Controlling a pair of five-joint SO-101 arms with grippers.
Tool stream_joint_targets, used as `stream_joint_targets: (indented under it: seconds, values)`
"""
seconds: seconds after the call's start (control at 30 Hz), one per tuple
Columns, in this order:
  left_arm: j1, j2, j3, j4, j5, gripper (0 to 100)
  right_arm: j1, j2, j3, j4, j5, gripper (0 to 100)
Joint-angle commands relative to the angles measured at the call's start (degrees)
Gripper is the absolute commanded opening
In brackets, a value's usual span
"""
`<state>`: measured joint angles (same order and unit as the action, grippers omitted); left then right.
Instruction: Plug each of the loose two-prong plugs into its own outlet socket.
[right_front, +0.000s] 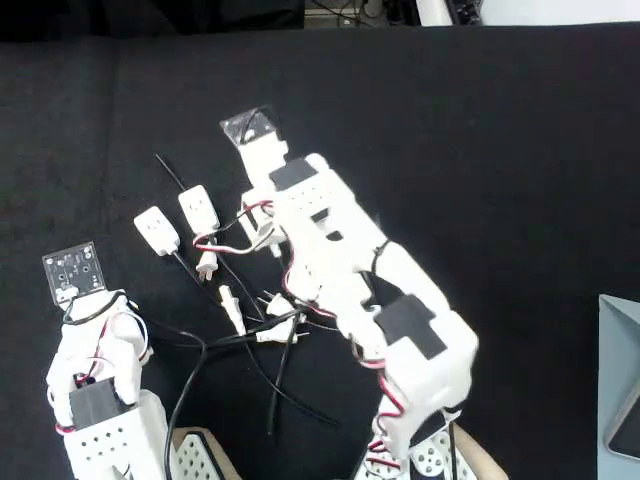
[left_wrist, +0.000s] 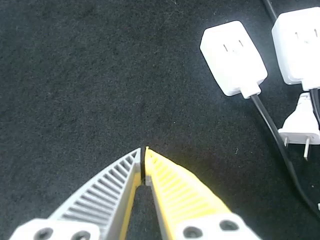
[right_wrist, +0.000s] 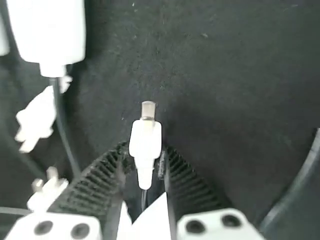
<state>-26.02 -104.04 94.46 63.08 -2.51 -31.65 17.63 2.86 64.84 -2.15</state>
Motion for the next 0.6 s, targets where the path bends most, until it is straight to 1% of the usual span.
stream_joint_targets:
  seconds: [0.0,0.17,0.43,0.57]
  values:
    - [-0.5,-0.2,-0.1,-0.7,-0.4,3,0.9,-11.9,-4.2,5.3,0.4,1.1]
    - [-0.5,-0.2,-0.1,-0.7,-0.4,3,3.4,-24.0,-4.4,9.1,0.4,1.1]
    - [-0.5,-0.2,-0.1,-0.7,-0.4,3,10.7,-40.2,-3.8,16.2,0.4,1.1]
    - [-0.5,-0.2,-0.1,-0.7,-0.4,3,15.5,-47.3,1.2,17.7,0.5,1.1]
